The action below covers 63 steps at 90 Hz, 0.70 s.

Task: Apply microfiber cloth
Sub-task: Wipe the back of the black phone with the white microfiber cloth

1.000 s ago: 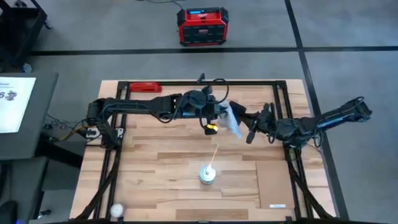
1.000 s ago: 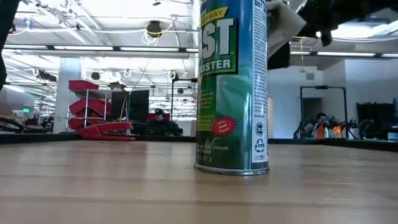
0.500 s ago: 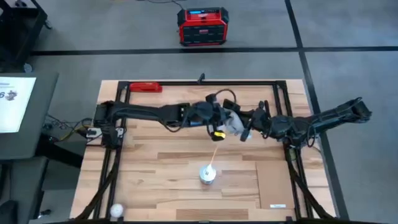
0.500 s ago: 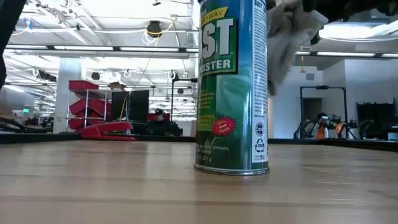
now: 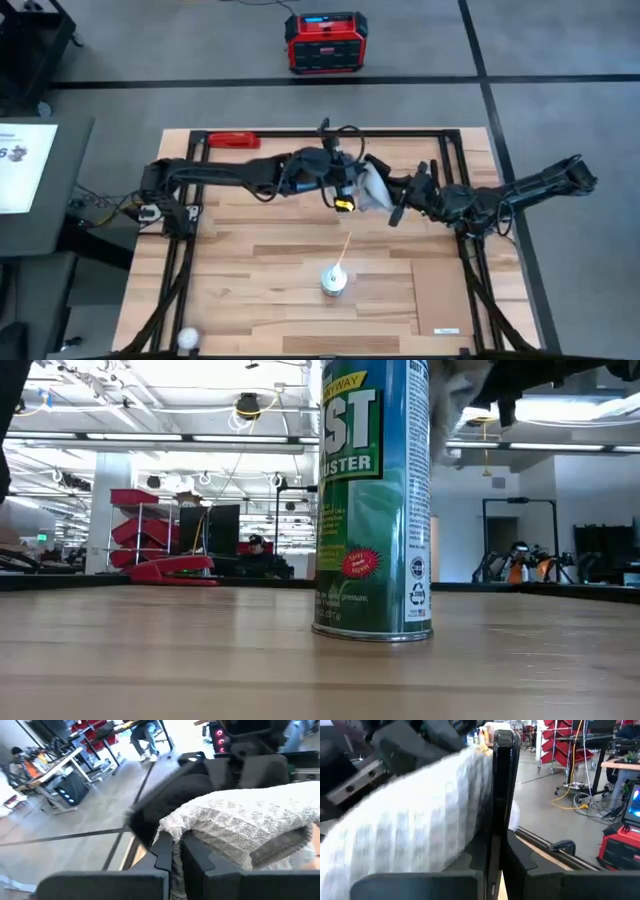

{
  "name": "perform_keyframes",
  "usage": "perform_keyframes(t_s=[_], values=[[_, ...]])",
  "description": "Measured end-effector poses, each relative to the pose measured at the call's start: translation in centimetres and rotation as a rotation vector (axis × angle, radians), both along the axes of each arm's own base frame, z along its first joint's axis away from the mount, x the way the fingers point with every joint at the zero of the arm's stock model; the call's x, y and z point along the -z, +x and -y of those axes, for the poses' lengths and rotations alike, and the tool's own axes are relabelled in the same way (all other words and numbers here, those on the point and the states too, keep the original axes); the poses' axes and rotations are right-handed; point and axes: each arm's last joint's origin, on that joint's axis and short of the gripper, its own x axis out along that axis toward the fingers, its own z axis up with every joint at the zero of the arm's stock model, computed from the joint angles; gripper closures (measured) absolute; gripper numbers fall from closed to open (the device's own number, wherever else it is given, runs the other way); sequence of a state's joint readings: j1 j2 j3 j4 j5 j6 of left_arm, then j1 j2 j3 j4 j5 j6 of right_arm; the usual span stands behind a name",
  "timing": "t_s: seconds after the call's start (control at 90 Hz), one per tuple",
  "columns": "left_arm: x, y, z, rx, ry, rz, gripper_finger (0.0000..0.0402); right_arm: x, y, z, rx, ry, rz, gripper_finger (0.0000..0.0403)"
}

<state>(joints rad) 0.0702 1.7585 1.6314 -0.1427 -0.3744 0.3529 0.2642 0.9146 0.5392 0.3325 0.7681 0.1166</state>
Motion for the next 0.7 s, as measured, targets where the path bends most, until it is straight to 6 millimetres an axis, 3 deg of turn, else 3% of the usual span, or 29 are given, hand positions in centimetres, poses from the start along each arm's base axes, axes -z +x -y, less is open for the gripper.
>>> perform_keyframes(t_s=[0.111, 0.244, 0.478, 0.7], values=[[0.2, 0.0, 0.0, -0.009, -0.019, -0.005, 0.0401, 0.0, 0.0, 0.0, 0.008, -0.008, -0.004, 0.0389], [1.9, 0.9, 0.2, -0.033, -0.075, -0.045, 0.0401, 0.3, 0.0, 0.1, 0.023, -0.034, -0.03, 0.0389], [5.3, 2.8, 2.0, -0.019, -0.126, -0.106, 0.0401, -0.2, -0.3, 0.2, 0.023, -0.072, -0.028, 0.0389], [6.9, 3.4, 3.2, -0.064, -0.14, -0.134, 0.0401, -0.8, -0.9, 0.2, 0.002, -0.083, 0.004, 0.0389]])
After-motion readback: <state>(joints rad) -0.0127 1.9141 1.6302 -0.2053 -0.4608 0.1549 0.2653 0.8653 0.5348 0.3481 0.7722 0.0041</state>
